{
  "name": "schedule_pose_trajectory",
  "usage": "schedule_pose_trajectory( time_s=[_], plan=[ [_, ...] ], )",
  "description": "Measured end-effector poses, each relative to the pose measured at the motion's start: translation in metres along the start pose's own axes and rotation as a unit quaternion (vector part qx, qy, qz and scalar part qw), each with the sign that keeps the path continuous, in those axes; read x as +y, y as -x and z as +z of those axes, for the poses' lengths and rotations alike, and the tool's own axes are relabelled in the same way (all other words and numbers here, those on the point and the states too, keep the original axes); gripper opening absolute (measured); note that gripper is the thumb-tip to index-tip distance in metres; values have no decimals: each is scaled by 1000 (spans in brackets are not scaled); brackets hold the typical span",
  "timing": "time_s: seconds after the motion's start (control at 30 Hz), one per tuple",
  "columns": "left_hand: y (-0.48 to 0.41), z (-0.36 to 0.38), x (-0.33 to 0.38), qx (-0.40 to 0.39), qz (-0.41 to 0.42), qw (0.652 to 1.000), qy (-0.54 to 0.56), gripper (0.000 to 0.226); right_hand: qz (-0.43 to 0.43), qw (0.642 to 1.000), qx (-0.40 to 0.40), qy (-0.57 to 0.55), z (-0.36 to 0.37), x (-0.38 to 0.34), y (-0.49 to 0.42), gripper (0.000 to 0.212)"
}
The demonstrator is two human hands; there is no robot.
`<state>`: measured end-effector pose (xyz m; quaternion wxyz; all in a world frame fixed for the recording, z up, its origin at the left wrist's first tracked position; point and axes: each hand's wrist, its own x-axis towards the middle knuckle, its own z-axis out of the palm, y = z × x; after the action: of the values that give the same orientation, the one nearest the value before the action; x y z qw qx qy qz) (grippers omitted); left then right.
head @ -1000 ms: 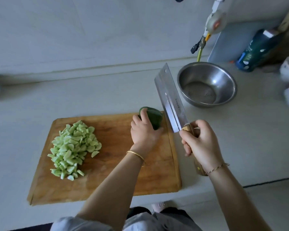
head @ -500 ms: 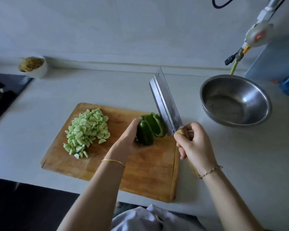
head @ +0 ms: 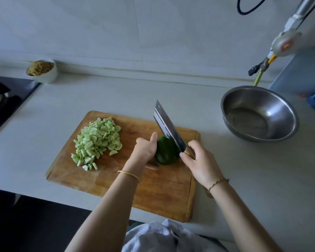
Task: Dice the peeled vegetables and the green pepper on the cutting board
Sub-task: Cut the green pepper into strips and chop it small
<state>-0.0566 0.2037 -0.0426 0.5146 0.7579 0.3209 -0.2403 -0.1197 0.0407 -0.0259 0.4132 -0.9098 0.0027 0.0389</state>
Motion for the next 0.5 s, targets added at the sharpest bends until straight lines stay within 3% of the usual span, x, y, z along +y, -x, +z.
schedule_pose_trajectory(
  time_s=[0.1, 0.23, 0.37, 0.5],
  plan=[
    [10, -9, 6, 32, 87, 990, -102, 69, 7, 1000, -18, 0, 4, -7, -2, 13],
    [23, -3, 3, 1, 168, 963, -211, 65, 15, 999, -39, 6, 2, -15, -9, 13],
    [19, -6, -9, 14, 166, 971, -171, 60, 15, 999, -21, 34, -6, -16, -10, 18],
    [12, -16, -21, -33, 182, 977, -103, 48, 31, 998, -35, -45, -6, -21, -4, 14]
  ],
)
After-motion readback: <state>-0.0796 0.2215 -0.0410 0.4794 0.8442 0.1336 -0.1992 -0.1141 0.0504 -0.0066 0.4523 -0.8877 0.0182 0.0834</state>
